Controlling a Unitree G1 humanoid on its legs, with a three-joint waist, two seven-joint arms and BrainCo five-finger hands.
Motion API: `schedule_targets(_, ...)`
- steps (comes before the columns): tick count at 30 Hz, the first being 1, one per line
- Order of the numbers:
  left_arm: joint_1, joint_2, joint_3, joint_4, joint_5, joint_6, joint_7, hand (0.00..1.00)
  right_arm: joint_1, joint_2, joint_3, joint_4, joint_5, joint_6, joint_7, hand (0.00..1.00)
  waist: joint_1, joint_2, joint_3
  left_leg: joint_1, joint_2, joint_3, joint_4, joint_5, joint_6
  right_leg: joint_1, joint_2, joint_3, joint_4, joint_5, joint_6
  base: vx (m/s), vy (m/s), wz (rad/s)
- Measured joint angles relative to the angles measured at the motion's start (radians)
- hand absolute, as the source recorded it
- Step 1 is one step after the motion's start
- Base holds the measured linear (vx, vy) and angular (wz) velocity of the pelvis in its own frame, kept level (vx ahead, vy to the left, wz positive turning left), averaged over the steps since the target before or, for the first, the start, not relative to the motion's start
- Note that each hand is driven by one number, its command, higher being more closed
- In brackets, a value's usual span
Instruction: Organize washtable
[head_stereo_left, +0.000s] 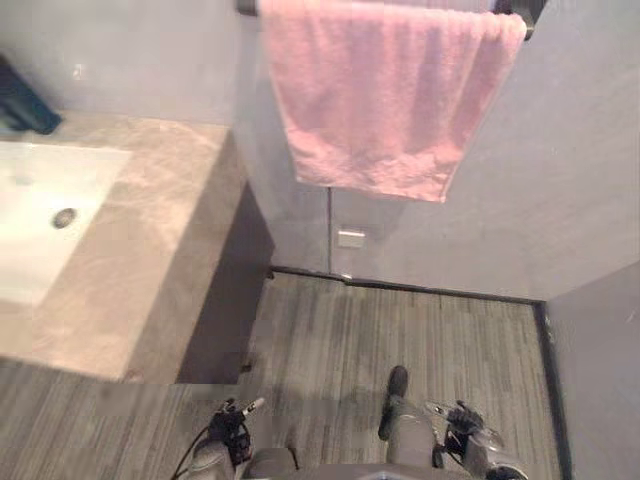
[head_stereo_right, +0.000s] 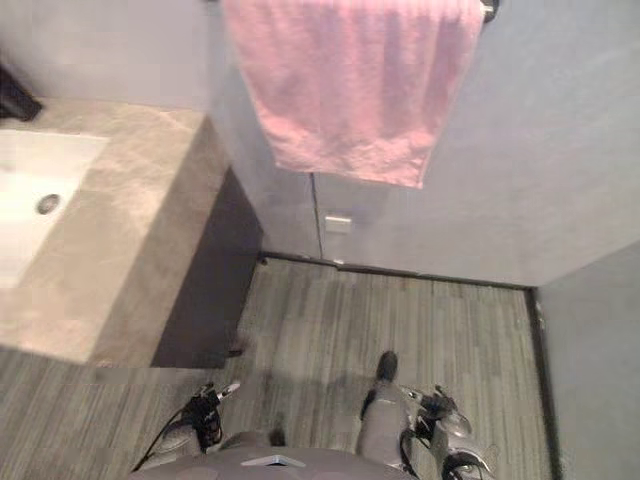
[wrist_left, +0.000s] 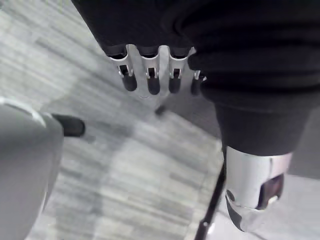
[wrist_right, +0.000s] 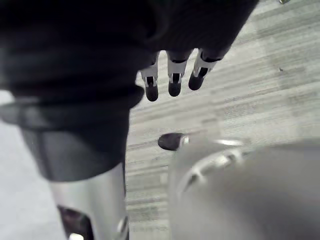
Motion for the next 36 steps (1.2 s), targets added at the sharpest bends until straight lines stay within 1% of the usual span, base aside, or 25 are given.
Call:
schedule_targets(1,-0.001,-0.001,0.008,0.012,0.007,0.002,0.000,0.00,0.004,0.007,-0.015,-0.008,0.008,-0.004,0.007,0.00,-0.006,0.004,-0.001,-0.012,0.005,-0.006,0.013,0.000,0.009,-0.004,0.014,0.051,0.047,-0.034,0.000,0.18,0.049,0.09)
schedule_targets(3,-0.001,-0.022,0.043,0.033,0.032,0.004,0.000,0.00,0.022,0.018,-0.049,-0.020,0.008,0.001,0.017,0.00,0.000,0.011,-0.003,-0.043,0.016,-0.083,-0.003,0.049,0.028,-0.012,0.075,0.156,0.331,-0.239,-0.017,0.33,-0.138,0.91)
schedule_targets(5,0.008,-0.027,0.082,0.034,0.027,0.006,0.000,0.00,0.046,0.034,-0.052,-0.036,0.009,-0.001,0.020,0.00,0.006,-0.003,-0.013,-0.045,0.000,-0.160,-0.050,0.110,0.028,0.038,0.099,0.212,0.459,-0.362,-0.010,0.28,-0.209,1.17)
schedule_targets(7,0.035,-0.025,0.128,0.036,0.035,0.006,0.001,0.00,0.045,0.052,-0.048,-0.031,0.009,-0.001,0.030,0.00,0.026,-0.017,-0.044,-0.049,-0.019,-0.211,-0.102,0.164,0.015,0.100,0.110,0.250,0.464,-0.454,0.006,0.21,-0.274,0.88)
schedule_targets(8,0.045,-0.023,0.136,0.043,0.045,0.007,0.000,0.00,0.037,0.056,-0.042,-0.030,0.009,0.000,0.034,0.00,0.032,-0.020,-0.052,-0.051,-0.023,-0.215,-0.112,0.174,0.010,0.113,0.113,0.261,0.434,-0.469,0.011,0.06,-0.310,0.50)
schedule_targets(9,0.065,-0.025,0.147,0.074,0.049,0.013,0.001,0.00,0.017,0.055,-0.026,-0.030,0.009,-0.002,0.042,0.00,0.045,-0.017,-0.076,-0.070,-0.023,-0.230,-0.134,0.189,0.002,0.140,0.115,0.260,0.359,-0.490,0.029,-0.03,-0.295,0.27)
schedule_targets(10,0.089,-0.028,0.153,0.088,0.050,0.029,0.002,0.00,0.007,0.049,-0.004,-0.030,0.008,-0.004,0.042,0.00,0.056,-0.011,-0.109,-0.105,-0.017,-0.245,-0.147,0.199,-0.005,0.158,0.117,0.254,0.264,-0.518,0.026,-0.05,-0.291,0.33)
schedule_targets(12,0.105,-0.045,0.150,0.112,0.048,0.034,0.007,0.00,-0.013,0.027,0.036,-0.030,0.008,-0.006,0.041,0.00,0.058,0.039,-0.128,-0.156,0.012,-0.293,-0.152,0.229,-0.015,0.142,0.150,0.200,0.233,-0.495,0.006,-0.06,-0.258,0.56)
schedule_targets(16,0.121,-0.056,0.131,0.115,0.040,0.033,0.009,0.00,-0.045,0.007,0.112,-0.031,0.006,-0.017,0.041,0.00,0.065,0.071,-0.104,-0.192,0.055,-0.373,-0.178,0.296,-0.024,0.138,0.196,0.113,0.249,-0.492,-0.029,-0.14,-0.214,0.72)
schedule_targets(17,0.124,-0.061,0.132,0.109,0.040,0.033,0.009,0.00,-0.049,0.007,0.116,-0.030,0.006,-0.025,0.041,0.00,0.077,0.089,-0.097,-0.209,0.072,-0.379,-0.184,0.356,-0.046,0.139,0.228,0.109,0.250,-0.492,-0.050,-0.21,-0.043,1.04)
schedule_targets(18,0.106,-0.049,0.130,0.107,0.040,0.027,0.009,0.00,-0.050,0.008,0.115,-0.029,0.001,-0.025,0.041,0.00,0.067,0.056,-0.083,-0.219,0.065,-0.351,-0.263,0.484,-0.034,0.127,0.226,0.092,0.220,-0.471,-0.100,-0.23,-0.028,1.22)
schedule_targets(19,0.095,-0.045,0.133,0.099,0.040,0.023,0.009,0.00,-0.052,0.014,0.112,-0.024,-0.002,-0.026,0.041,0.00,0.064,0.058,-0.076,-0.232,0.059,-0.299,-0.226,0.465,-0.021,0.126,0.208,0.058,0.209,-0.448,-0.106,0.02,0.029,1.24)
schedule_targets(20,0.076,-0.043,0.151,0.090,0.040,0.029,0.009,0.00,-0.066,0.015,0.093,-0.018,-0.001,-0.027,0.039,0.00,0.061,0.042,-0.048,-0.289,0.049,-0.174,0.024,0.299,0.015,0.130,0.184,0.017,0.211,-0.425,-0.098,0.42,0.050,0.91)
schedule_targets(21,0.090,-0.046,0.155,0.089,0.042,0.030,0.012,0.00,-0.055,0.013,0.068,-0.017,-0.001,-0.026,0.036,0.00,0.061,0.039,-0.043,-0.326,0.059,-0.105,0.280,0.174,0.042,0.141,0.173,-0.020,0.214,-0.413,-0.101,0.58,0.061,0.74)
schedule_targets(23,0.112,-0.056,0.156,0.076,0.043,0.030,0.010,0.00,-0.029,0.014,0.038,-0.018,-0.002,-0.025,0.033,0.00,0.061,0.041,-0.042,-0.305,0.091,-0.074,0.510,0.097,0.027,0.163,0.168,-0.058,0.211,-0.404,-0.101,0.49,0.074,0.50)
schedule_targets(25,0.116,-0.056,0.153,0.081,0.048,0.033,0.011,0.00,0.018,0.012,-0.003,-0.021,-0.004,-0.022,0.030,0.00,0.047,0.065,-0.069,-0.221,0.170,-0.075,0.686,0.089,0.022,0.182,0.152,-0.118,0.192,-0.376,-0.079,0.24,0.113,0.78)
schedule_targets(26,0.114,-0.055,0.153,0.079,0.053,0.032,0.012,0.00,0.029,0.013,-0.013,-0.021,-0.004,-0.021,0.028,0.00,0.039,0.069,-0.072,-0.198,0.197,-0.077,0.688,0.091,0.020,0.179,0.142,-0.133,0.194,-0.369,-0.068,0.15,0.087,1.06)
schedule_targets(27,0.113,-0.053,0.147,0.074,0.067,0.032,0.011,0.00,0.043,0.015,-0.034,-0.020,-0.002,-0.019,0.027,0.00,0.021,0.081,-0.079,-0.160,0.262,-0.082,0.618,0.152,0.028,0.167,0.117,-0.172,0.203,-0.351,-0.046,0.10,0.232,1.29)
schedule_targets(28,0.098,-0.056,0.115,0.071,0.081,0.035,0.007,0.00,0.049,0.019,-0.075,-0.019,-0.002,-0.013,0.025,0.00,0.009,0.073,-0.093,-0.112,0.212,-0.047,0.434,0.076,-0.042,0.129,0.073,-0.184,0.219,-0.328,-0.036,0.08,0.301,1.36)
schedule_targets(29,0.088,-0.034,0.098,0.065,0.096,0.034,0.007,0.00,0.049,0.030,-0.092,-0.017,0.000,-0.004,0.025,0.00,-0.001,0.062,-0.097,-0.099,0.183,-0.038,0.342,0.058,-0.028,0.101,0.058,-0.171,0.218,-0.320,-0.039,0.05,0.317,1.46)
schedule_targets(30,0.066,0.006,0.057,0.063,0.117,0.035,0.010,0.00,0.048,0.041,-0.084,-0.014,-0.001,-0.001,0.028,0.00,-0.012,0.036,-0.117,-0.090,0.158,-0.063,0.200,0.055,-0.030,0.079,0.103,-0.142,0.160,-0.308,-0.033,0.03,0.157,1.34)
schedule_targets(31,0.039,0.026,0.023,0.064,0.122,0.035,0.011,0.00,0.048,0.043,-0.087,-0.007,-0.001,-0.001,0.028,0.00,-0.014,0.027,-0.112,-0.077,0.135,-0.069,0.101,0.053,-0.033,0.086,0.114,-0.179,0.115,-0.265,-0.070,0.02,0.244,1.38)
schedule_targets(33,-0.013,0.018,-0.030,0.067,0.121,0.035,0.012,0.00,0.024,0.027,-0.119,0.008,0.000,-0.002,0.023,0.00,-0.005,0.042,-0.086,-0.038,0.092,-0.072,-0.025,0.031,-0.039,0.087,0.067,-0.182,0.109,-0.238,-0.041,-0.02,0.338,0.79)
schedule_targets(34,-0.025,-0.001,-0.056,0.066,0.121,0.031,0.010,0.00,0.023,0.028,-0.128,0.010,0.000,-0.001,0.023,0.00,0.000,0.037,-0.082,-0.007,0.051,-0.072,-0.076,0.037,-0.029,0.092,0.030,-0.172,0.115,-0.225,-0.022,-0.07,0.317,0.27)
schedule_targets(36,-0.022,-0.016,-0.089,0.065,0.123,0.024,0.006,0.00,0.020,0.048,-0.116,0.017,0.000,0.000,0.026,0.00,0.001,0.024,-0.076,0.029,-0.004,-0.060,-0.097,0.051,-0.006,0.122,-0.011,-0.133,0.091,-0.189,-0.018,-0.13,0.289,-0.07)
